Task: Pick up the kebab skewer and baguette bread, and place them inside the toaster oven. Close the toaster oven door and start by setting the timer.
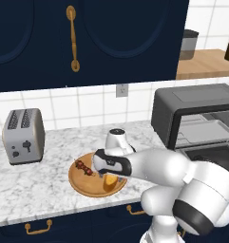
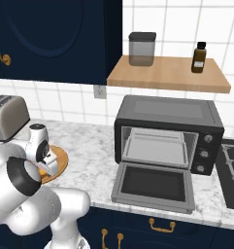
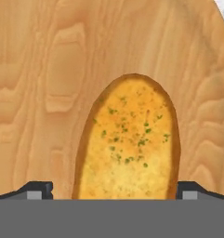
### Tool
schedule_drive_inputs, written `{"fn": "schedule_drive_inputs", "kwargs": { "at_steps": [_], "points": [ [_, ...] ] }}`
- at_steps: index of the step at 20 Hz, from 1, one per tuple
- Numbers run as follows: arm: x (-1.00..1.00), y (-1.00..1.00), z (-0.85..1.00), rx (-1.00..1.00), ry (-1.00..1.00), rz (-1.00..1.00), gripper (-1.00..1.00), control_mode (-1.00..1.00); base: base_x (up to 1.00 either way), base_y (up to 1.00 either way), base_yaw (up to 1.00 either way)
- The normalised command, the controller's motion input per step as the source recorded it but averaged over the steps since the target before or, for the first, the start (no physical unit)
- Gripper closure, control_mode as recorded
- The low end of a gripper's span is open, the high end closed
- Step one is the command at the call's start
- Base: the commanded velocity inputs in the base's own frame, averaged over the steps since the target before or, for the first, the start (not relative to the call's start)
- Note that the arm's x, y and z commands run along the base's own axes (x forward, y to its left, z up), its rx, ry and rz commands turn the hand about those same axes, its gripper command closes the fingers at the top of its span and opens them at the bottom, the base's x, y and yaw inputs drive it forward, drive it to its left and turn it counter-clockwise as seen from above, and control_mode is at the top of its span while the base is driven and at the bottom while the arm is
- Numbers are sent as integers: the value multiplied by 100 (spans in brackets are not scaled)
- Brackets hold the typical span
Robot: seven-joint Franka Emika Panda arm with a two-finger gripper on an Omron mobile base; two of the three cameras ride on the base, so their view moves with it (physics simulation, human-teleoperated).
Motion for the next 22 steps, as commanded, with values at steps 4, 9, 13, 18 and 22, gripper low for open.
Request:
{"fn": "schedule_drive_inputs", "kwargs": {
  "at_steps": [4,9,13,18,22],
  "points": [
    [0,0,-39,0,0,0,-100,-100,0,0,0],
    [0,-1,-59,0,0,0,100,-100,0,0,0],
    [0,0,-44,0,0,0,100,-100,0,0,0],
    [-2,-8,5,0,0,0,100,-100,0,0,0],
    [-36,-32,47,0,-10,-3,100,-100,0,0,0]
  ]
}}
